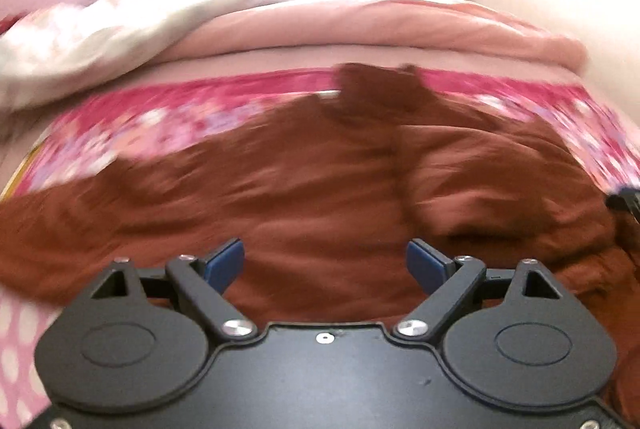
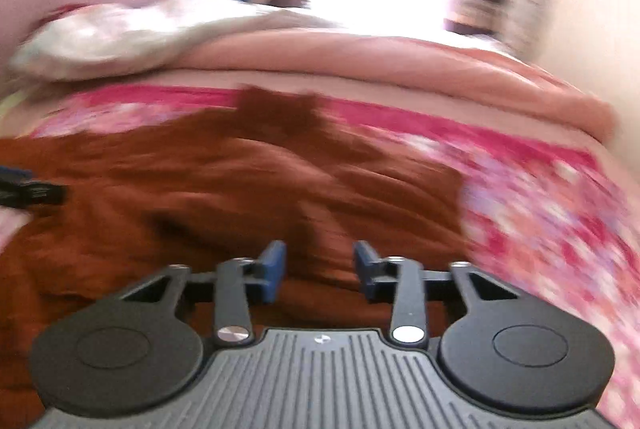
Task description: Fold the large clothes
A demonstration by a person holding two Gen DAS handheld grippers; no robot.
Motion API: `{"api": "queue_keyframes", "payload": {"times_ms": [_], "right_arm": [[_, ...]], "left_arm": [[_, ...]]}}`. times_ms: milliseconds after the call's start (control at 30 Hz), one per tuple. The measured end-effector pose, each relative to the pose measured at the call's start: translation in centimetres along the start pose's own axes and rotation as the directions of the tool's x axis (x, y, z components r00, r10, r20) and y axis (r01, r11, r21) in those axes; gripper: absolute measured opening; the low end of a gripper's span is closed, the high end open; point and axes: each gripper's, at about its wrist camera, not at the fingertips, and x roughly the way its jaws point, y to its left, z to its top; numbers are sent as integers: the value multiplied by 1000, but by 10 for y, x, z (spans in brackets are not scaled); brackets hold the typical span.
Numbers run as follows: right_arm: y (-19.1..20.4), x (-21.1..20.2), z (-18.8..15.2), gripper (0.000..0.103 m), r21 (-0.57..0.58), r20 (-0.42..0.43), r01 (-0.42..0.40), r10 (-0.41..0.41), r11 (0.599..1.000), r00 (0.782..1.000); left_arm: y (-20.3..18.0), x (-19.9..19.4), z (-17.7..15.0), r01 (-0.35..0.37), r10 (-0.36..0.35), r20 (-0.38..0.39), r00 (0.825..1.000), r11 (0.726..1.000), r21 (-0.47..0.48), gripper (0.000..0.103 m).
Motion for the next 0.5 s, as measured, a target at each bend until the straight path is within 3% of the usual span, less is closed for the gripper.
{"api": "queue_keyframes", "payload": {"times_ms": [67, 133, 233, 267, 300, 400, 500], "right_arm": [[-20, 15, -4, 17, 35, -14, 50, -49, 998, 999], [-38, 32, -9, 8, 75, -46, 51, -48, 996, 998], [-49, 63, -21, 4, 117, -99, 17, -6, 993, 995], [-50, 70, -26, 4, 122, -106, 9, 4, 992, 994], [-52, 75, -30, 4, 128, -109, -5, 19, 992, 994], [-59, 83, -39, 4, 139, -96, -47, 60, 989, 994], [-62, 88, -43, 4, 132, -82, -72, 83, 989, 993]], "left_arm": [[-27, 9, 6, -11, 11, 7, 1000, 997, 79, 90], [-50, 20, 8, -43, 41, 11, 999, 986, 162, 90], [-82, 34, 2, -176, 164, 64, 984, 936, 306, 90], [-88, 40, 0, -232, 211, 98, 972, 914, 332, 91], [-90, 45, 0, -257, 233, 112, 966, 910, 324, 91], [-91, 60, 0, -240, 226, 80, 971, 926, 291, 91], [-107, 59, -1, -218, 211, 58, 976, 918, 332, 90]]}}
